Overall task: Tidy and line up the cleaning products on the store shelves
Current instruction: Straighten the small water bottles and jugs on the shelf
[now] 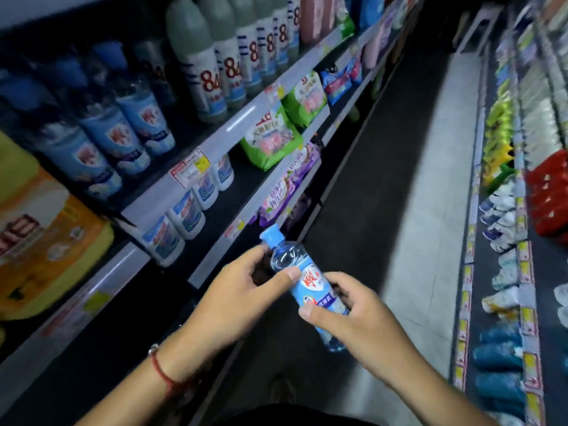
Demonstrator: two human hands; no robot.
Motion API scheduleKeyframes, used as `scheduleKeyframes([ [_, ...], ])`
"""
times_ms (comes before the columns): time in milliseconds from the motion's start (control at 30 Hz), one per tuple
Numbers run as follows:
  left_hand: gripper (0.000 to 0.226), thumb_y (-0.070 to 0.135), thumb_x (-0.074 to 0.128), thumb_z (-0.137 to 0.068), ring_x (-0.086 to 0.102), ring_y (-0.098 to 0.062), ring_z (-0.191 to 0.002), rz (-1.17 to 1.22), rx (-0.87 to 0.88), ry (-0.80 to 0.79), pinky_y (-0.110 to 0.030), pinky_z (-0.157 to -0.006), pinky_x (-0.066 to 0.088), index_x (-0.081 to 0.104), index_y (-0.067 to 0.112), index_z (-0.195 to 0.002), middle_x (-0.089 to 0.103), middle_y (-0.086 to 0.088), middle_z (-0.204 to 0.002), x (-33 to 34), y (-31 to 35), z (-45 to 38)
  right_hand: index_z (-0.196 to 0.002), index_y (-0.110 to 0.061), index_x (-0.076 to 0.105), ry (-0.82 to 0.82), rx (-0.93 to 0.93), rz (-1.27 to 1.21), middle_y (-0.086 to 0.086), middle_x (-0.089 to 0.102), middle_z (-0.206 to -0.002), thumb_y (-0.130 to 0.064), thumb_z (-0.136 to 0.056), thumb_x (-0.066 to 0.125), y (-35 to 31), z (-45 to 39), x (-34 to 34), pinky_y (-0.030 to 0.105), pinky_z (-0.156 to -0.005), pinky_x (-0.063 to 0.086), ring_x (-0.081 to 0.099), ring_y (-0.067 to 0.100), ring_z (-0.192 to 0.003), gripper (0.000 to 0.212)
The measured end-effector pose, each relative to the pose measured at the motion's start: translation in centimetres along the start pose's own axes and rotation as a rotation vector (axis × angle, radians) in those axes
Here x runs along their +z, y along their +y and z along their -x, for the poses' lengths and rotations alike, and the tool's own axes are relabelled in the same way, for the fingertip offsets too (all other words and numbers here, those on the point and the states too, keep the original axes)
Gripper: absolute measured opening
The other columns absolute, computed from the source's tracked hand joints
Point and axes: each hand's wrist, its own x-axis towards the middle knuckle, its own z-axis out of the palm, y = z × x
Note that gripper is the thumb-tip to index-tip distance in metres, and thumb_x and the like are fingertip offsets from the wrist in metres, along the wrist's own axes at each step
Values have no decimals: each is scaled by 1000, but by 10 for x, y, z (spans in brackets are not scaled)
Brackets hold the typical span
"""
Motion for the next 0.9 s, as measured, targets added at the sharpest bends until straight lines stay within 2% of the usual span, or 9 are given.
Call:
scheduleKeyframes([
  [133, 50, 76, 41, -87, 58, -5, -102, -528, 109, 170, -34, -86, 51, 54, 38, -117, 61, 15, -110, -31, 5, -37, -99, -33, 70, 0, -92, 49, -12, 74, -88, -26, -73, 87, -30, -58, -3, 34, -77, 59, 70, 10, -79, 32],
  [267, 64, 71, 41, -92, 56, -13, -114, -731, 91, 335, -30, -91, 48, 49, 28, -138, 56, 10, -130, -52, 16, -61, -108, -33, 71, -84, -196, 85, -12, 76, -97, -45, -65, 83, -60, -117, -4, 41, -85, 58, 72, 8, -87, 47],
  [367, 61, 63, 50, -93, 55, -14, -116, -740, 18, 426, -24, -86, 42, 43, 31, -145, 58, 7, -134, -64, 24, -70, -109, -29, 72, -159, -242, 55, -12, 77, -98, -28, -72, 87, -82, -163, -2, 43, -89, 58, 73, 7, -89, 40],
  [433, 56, 60, 50, -95, 59, -17, -111, -755, -63, 489, -24, -77, 40, 45, 33, -143, 64, 4, -127, -69, 32, -75, -108, -28, 73, -224, -289, 35, -12, 77, -98, -27, -72, 87, -100, -193, 3, 44, -90, 58, 73, 9, -91, 38],
  [567, 46, 62, 42, -93, 65, -22, -85, -877, -252, 569, -33, -61, 42, 59, 28, -119, 67, 1, -86, -67, 40, -81, -111, -24, 70, -336, -420, -13, -10, 77, -102, -33, -71, 84, -140, -242, 20, 39, -90, 58, 72, 8, -97, 42],
  [667, 36, 58, 46, -89, 61, -24, -59, -988, -299, 648, -30, -44, 35, 57, 24, -93, 53, 2, -62, -58, 38, -84, -97, -26, 67, -369, -549, -79, -17, 74, -91, -9, -75, 80, -165, -269, 42, 23, -82, 57, 69, -5, -87, 31],
  [733, 33, 55, 49, -88, 59, -26, -53, -1025, -359, 689, -28, -41, 37, 56, 23, -87, 52, 1, -60, -53, 40, -88, -97, -24, 66, -392, -616, -105, -14, 73, -95, 5, -75, 79, -178, -284, 59, 27, -82, 57, 68, -3, -88, 38],
  [833, 38, 54, 46, -87, 61, -30, -58, -1091, -464, 743, -33, -43, 46, 62, 21, -95, 60, -5, -70, -44, 40, -94, -112, -18, 62, -489, -681, -178, 1, 72, -111, -5, -79, 81, -186, -302, 83, 42, -92, 56, 68, 18, -106, 40],
  [900, 43, 52, 48, -86, 65, -33, -69, -1134, -549, 734, -36, -52, 51, 65, 20, -110, 68, -8, -89, -39, 40, -97, -109, -25, 59, -499, -661, -130, -4, 69, -107, -10, -80, 82, -187, -307, 93, 40, -90, 55, 66, 16, -102, 39],
])
